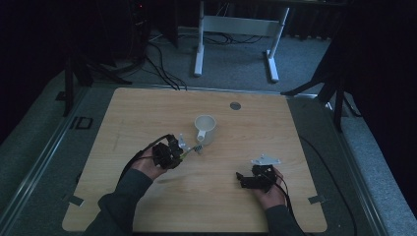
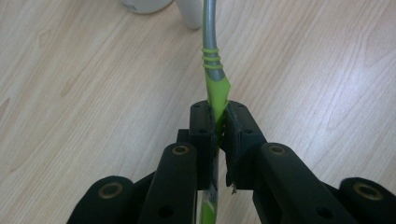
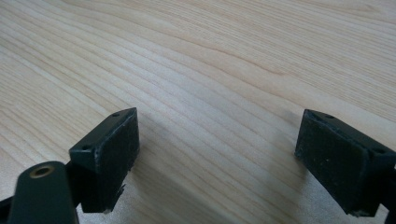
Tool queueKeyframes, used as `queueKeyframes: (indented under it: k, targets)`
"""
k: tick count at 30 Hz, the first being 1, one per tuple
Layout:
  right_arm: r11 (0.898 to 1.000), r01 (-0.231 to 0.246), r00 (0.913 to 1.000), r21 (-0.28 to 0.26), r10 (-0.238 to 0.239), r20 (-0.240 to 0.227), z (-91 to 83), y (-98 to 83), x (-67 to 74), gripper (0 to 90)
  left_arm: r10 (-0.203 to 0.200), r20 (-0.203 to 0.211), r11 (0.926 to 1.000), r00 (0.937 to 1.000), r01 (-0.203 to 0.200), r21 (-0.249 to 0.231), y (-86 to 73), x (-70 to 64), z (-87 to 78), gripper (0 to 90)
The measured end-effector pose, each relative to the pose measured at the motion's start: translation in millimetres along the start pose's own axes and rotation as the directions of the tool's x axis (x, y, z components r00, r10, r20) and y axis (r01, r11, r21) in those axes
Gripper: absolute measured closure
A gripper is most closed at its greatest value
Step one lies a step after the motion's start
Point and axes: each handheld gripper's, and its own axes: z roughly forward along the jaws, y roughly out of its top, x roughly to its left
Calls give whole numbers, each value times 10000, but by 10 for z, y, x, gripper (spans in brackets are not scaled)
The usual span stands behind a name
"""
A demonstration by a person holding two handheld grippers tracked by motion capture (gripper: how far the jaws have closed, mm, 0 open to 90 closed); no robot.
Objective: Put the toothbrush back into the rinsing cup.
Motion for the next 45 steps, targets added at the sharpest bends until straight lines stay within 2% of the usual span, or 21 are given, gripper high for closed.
queueKeyframes:
  k: [18,30,45]
  targets:
    - [10000,15,10000,-12,-15,3,1,0,-1,132,-767,-161,9948,9969,755,-686,23,47,-22,824]
    - [10000,22,10000,-8,-22,-4,0,0,-2,133,-1328,-328,9836,9906,1277,-1274,32,76,-57,824]
    - [10000,19,10000,-8,-19,-2,0,0,-2,132,-1680,-490,9751,9846,1586,-1553,50,102,-71,824]
